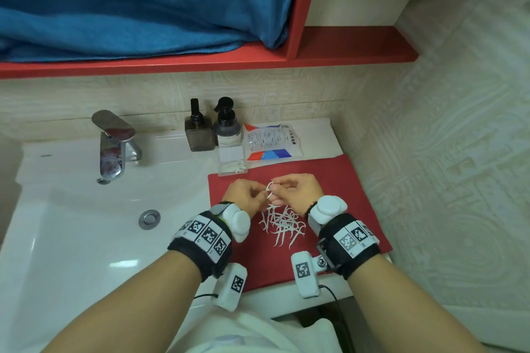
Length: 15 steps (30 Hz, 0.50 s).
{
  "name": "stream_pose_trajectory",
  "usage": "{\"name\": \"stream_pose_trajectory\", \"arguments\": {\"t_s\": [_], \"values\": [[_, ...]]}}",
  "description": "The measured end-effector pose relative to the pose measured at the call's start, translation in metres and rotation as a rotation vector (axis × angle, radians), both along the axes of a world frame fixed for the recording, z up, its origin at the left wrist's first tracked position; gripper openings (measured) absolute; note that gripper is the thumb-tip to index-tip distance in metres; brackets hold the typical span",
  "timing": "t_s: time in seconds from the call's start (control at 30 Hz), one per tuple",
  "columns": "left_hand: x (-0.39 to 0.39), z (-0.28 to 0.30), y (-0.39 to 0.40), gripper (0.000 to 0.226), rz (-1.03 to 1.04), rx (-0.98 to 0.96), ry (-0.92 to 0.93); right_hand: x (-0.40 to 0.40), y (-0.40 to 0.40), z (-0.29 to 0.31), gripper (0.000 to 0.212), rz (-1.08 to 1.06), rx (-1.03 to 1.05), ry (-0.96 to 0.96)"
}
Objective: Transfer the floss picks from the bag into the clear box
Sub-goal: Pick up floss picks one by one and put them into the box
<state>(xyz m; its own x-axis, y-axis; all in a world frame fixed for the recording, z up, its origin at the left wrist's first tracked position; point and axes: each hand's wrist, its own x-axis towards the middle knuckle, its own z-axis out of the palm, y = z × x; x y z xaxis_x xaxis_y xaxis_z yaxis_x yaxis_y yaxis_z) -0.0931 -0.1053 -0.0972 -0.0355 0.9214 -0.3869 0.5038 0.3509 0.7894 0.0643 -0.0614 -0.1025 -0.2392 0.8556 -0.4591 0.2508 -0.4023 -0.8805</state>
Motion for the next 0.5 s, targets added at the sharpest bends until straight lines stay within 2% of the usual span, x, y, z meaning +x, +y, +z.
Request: {"name": "stream_pose_trajectory", "arguments": {"t_s": [0.2,0.37,0.5], "values": [[0.021,-0.006,0.006,0.017,-0.127,0.002,-0.062,0.029,-0.005,0.002,0.025,-0.092,0.013,-0.020],[0.040,-0.006,0.012,0.017,-0.169,-0.008,-0.243,0.052,-0.010,0.010,0.020,-0.167,0.085,-0.042],[0.054,0.003,0.019,0.015,-0.220,0.023,-0.295,0.065,-0.012,0.017,0.019,-0.247,0.174,-0.038]]}}
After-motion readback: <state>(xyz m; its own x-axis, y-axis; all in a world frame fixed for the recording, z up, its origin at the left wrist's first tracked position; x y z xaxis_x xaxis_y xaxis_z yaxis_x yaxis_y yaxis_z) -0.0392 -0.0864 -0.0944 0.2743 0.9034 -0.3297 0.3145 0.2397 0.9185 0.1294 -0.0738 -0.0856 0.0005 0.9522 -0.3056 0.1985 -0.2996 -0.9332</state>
